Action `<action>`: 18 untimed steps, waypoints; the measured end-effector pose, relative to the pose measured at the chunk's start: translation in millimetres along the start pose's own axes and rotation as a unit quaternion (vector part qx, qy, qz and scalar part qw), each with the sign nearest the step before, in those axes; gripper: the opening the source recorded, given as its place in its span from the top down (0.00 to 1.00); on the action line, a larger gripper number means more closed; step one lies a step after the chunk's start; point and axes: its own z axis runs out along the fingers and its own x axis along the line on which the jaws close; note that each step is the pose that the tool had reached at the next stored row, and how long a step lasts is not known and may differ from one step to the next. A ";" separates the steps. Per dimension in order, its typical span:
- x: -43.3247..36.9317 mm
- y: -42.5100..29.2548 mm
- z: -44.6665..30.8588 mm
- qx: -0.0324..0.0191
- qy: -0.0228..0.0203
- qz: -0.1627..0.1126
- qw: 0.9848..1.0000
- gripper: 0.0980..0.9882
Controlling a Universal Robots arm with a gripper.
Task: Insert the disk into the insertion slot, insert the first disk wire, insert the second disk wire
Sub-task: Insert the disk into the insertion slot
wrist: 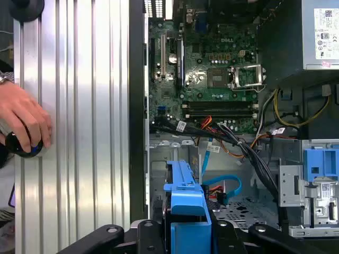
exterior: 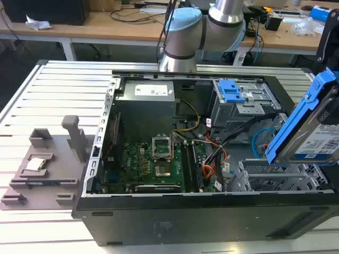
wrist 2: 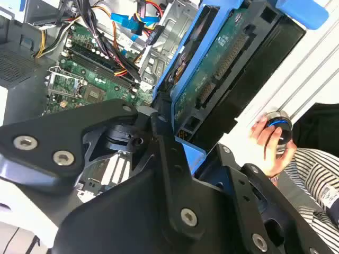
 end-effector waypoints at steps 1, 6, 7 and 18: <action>0.0 0.2 0.3 0.000 0.000 0.000 1.000 0.70; 0.0 3.9 8.2 0.000 0.000 0.000 1.000 0.70; 0.0 3.9 8.9 0.000 0.000 0.000 1.000 0.70; 0.1 6.8 18.0 0.000 0.000 0.000 1.000 0.70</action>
